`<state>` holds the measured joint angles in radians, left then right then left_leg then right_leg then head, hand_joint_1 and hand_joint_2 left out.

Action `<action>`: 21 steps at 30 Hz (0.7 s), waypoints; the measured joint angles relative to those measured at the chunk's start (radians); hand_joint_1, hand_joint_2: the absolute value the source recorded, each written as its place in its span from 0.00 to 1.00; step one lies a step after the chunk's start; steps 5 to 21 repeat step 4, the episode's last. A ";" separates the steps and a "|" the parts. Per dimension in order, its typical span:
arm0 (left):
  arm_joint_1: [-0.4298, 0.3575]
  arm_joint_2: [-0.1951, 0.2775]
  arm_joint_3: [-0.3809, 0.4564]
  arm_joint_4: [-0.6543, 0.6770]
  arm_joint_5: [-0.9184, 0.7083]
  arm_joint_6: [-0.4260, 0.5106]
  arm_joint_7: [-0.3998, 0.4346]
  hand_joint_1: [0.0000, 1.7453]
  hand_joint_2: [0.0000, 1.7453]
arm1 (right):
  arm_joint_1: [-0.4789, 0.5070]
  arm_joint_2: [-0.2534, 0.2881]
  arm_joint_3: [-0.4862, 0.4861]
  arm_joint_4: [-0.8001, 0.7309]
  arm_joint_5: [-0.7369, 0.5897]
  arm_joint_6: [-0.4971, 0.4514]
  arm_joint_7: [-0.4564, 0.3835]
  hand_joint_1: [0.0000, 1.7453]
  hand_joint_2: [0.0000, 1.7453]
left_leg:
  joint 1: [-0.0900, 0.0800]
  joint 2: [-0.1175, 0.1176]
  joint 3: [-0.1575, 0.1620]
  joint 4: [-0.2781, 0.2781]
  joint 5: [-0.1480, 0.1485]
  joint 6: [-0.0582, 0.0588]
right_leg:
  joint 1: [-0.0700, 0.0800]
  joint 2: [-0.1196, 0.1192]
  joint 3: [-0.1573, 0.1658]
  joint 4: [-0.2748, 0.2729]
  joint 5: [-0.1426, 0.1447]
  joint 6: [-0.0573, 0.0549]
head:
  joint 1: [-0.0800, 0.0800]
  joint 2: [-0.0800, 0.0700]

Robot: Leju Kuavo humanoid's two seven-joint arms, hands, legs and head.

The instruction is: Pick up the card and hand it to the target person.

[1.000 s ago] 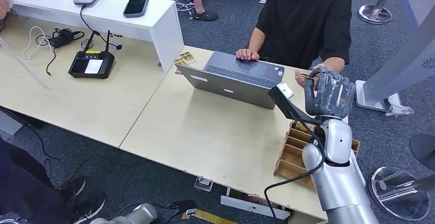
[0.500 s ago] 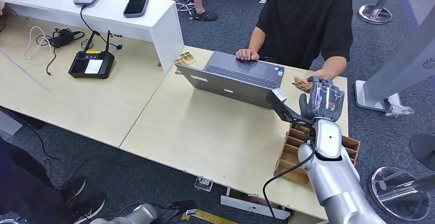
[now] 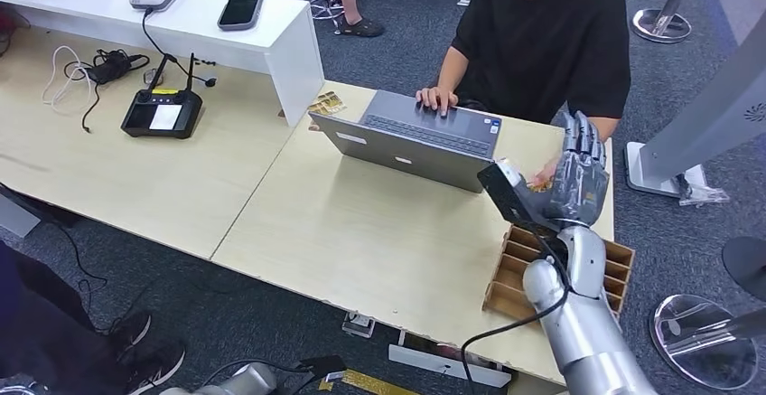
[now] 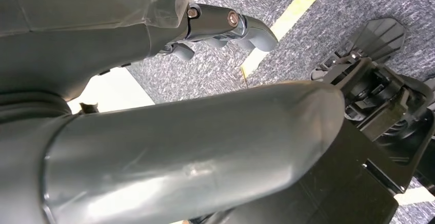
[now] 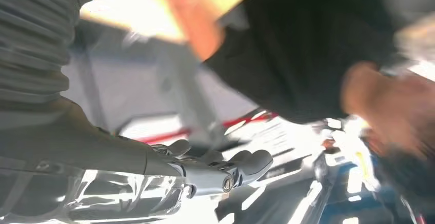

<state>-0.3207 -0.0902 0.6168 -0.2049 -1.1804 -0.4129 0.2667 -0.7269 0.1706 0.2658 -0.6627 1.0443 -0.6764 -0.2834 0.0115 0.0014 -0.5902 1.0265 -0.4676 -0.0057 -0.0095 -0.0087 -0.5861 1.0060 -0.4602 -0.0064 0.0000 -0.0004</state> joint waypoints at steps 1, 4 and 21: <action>0.000 0.000 0.000 0.000 -0.002 0.002 0.000 0.00 0.00 | 0.031 0.001 -0.015 -0.041 -0.084 -0.007 -0.070 0.00 1.00 | 0.000 0.000 0.000 0.000 0.000 0.000 | 0.000 0.000 0.000 0.000 0.000 0.000 | 0.000 0.000; 0.000 0.000 0.000 0.000 -0.004 0.004 0.000 0.00 0.00 | 0.102 0.002 -0.039 -0.129 -0.194 -0.007 -0.155 0.00 1.00 | 0.000 0.000 0.000 0.000 0.000 0.000 | 0.000 0.000 0.000 0.000 0.000 0.000 | 0.000 0.000; 0.000 0.000 0.000 0.000 -0.004 0.004 0.000 0.00 0.00 | 0.102 0.002 -0.039 -0.129 -0.194 -0.007 -0.155 0.00 1.00 | 0.000 0.000 0.000 0.000 0.000 0.000 | 0.000 0.000 0.000 0.000 0.000 0.000 | 0.000 0.000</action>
